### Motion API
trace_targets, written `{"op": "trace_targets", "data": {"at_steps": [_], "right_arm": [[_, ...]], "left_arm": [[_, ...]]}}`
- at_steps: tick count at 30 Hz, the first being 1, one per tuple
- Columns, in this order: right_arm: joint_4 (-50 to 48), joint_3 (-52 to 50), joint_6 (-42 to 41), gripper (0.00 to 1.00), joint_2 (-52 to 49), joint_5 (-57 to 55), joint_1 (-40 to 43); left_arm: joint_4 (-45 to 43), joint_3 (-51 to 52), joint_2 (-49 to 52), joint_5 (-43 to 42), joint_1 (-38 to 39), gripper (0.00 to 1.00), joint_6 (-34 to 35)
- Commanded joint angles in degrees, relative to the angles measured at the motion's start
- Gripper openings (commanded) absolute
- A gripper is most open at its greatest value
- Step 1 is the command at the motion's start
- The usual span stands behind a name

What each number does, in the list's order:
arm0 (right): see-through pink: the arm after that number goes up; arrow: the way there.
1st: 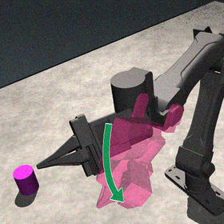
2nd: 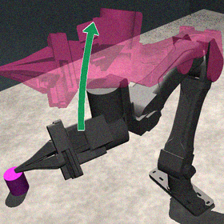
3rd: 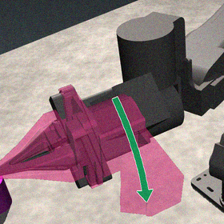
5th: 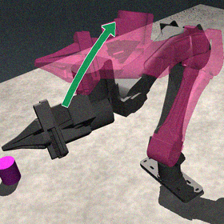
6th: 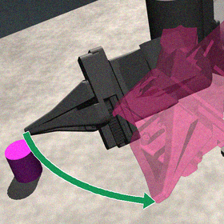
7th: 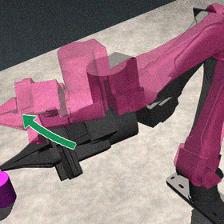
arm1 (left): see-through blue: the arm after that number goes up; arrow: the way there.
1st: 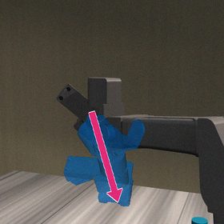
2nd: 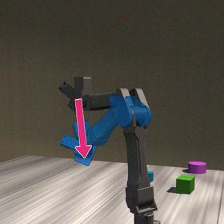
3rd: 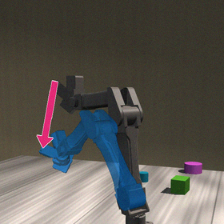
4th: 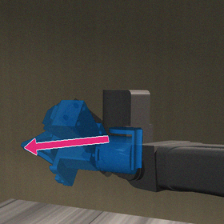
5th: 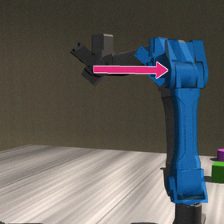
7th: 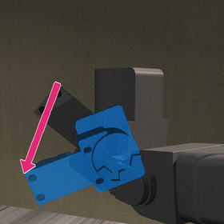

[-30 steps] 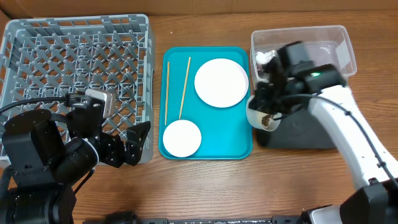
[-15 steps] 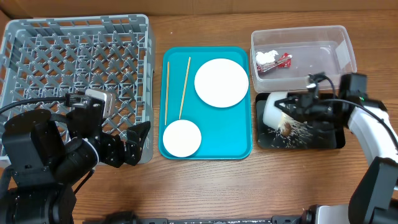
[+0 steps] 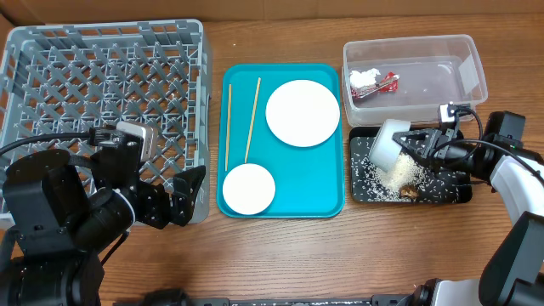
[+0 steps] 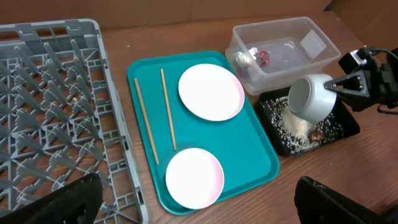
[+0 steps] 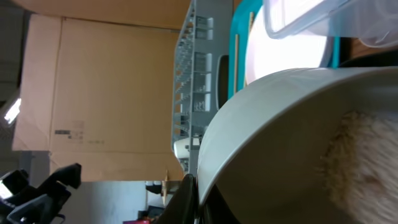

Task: Sort waste into correct bins and load items into the dishwasher
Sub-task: 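Tip the grey bowl over the black tray to dump the rice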

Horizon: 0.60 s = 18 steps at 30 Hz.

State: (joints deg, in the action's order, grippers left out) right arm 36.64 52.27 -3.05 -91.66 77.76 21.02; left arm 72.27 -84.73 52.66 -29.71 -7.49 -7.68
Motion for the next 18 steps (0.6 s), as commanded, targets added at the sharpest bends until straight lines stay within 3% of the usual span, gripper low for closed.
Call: {"op": "trace_targets", "data": {"at_steps": [1, 3, 5, 7, 9, 12, 15, 18], "right_arm": [[-2.1, -0.2, -0.3, 0.04, 0.2, 0.3, 0.2], [-3.0, -0.2, -6.9, 0.04, 0.1, 0.2, 0.6], [-4.4, -0.2, -4.0, 0.04, 0.2, 9.4, 0.5], [-5.2, -0.2, -5.7, 0.04, 0.2, 4.6, 0.4], [-4.4, -0.2, -12.5, 0.04, 0.2, -1.5, 0.6], [-5.1, -0.2, -5.8, 0.04, 0.3, 10.0, -0.4], [-4.2, -0.2, -13.8, 0.04, 0.2, -3.3, -0.5], [-5.7, -0.2, -7.2, 0.04, 0.3, 4.0, -1.0]], "left_arm": [[-0.1, -0.3, -0.2, 0.3, 0.0, 1.0, 0.4], [-0.1, -0.3, -0.2, 0.3, 0.0, 1.0, 0.4], [-0.1, -0.3, -0.2, 0.3, 0.0, 1.0, 0.4], [-0.1, -0.3, -0.2, 0.3, 0.0, 1.0, 0.4], [-0.1, -0.3, -0.2, 0.3, 0.0, 1.0, 0.4], [-0.1, -0.3, -0.2, 0.3, 0.0, 1.0, 0.4], [-0.1, -0.3, -0.2, 0.3, 0.0, 1.0, 0.4], [0.0, -0.3, -0.2, 0.3, 0.0, 1.0, 0.4]]}}
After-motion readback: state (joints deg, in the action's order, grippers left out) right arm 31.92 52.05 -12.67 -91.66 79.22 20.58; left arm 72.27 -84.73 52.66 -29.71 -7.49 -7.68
